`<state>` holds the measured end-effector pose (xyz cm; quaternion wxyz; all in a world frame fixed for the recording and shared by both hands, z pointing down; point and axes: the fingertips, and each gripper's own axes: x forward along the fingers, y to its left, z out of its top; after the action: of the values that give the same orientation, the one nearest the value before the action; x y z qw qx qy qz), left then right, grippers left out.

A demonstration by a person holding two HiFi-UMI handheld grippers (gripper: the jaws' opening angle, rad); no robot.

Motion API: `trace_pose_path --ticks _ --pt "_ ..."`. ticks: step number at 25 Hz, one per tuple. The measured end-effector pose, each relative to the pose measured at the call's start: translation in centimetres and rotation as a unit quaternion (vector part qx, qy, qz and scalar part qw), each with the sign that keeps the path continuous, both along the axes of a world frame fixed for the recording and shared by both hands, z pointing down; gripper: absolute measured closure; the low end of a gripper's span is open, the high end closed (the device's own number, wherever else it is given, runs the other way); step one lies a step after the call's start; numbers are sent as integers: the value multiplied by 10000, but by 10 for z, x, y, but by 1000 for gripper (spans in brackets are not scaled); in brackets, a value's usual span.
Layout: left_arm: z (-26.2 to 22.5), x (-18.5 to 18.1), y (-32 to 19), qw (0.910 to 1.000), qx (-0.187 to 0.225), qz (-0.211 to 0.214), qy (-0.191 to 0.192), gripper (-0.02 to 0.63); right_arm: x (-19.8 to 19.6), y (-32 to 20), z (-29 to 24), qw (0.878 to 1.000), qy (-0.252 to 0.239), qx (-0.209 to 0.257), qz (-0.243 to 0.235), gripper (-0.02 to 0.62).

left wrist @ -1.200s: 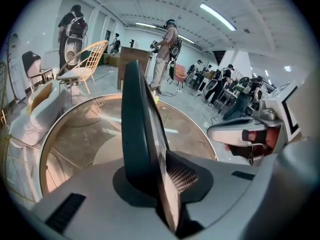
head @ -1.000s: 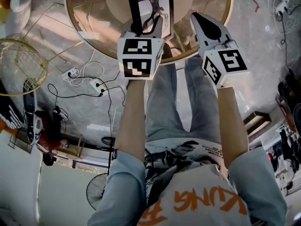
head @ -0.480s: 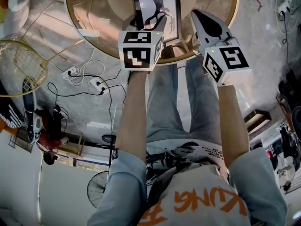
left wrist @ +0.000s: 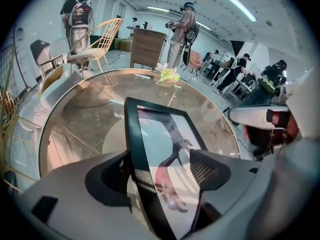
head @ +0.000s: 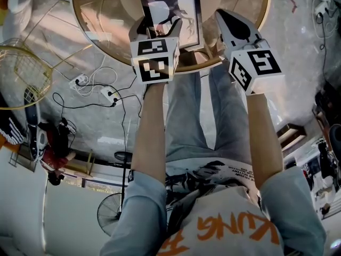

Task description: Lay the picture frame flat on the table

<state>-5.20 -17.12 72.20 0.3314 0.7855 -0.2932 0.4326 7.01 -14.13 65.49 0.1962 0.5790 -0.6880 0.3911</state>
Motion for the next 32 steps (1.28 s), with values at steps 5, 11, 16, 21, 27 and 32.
trace_pose_path --ticks 5,11,16,21,27,32 --pt "5 -11 5 9996 -137 -202 -116 238 1 4 5 10000 -18 -46 -30 597" --pt "8 -25 12 9990 -168 -216 -354 187 2 6 8 10000 -51 -69 -32 597" --pt "4 -25 15 9987 -145 -366 -316 189 3 8 9 9999 -76 -68 -23 597" --pt "-9 -9 19 9989 -104 -442 -83 192 4 13 12 9999 -170 -24 -6 597" --pt "-33 3 29 9971 177 -745 3 361 -2 24 13 9988 -423 42 -223 597" --pt "-48 11 54 9894 244 -1427 83 559 8 41 0 9975 -418 7 -573 597"
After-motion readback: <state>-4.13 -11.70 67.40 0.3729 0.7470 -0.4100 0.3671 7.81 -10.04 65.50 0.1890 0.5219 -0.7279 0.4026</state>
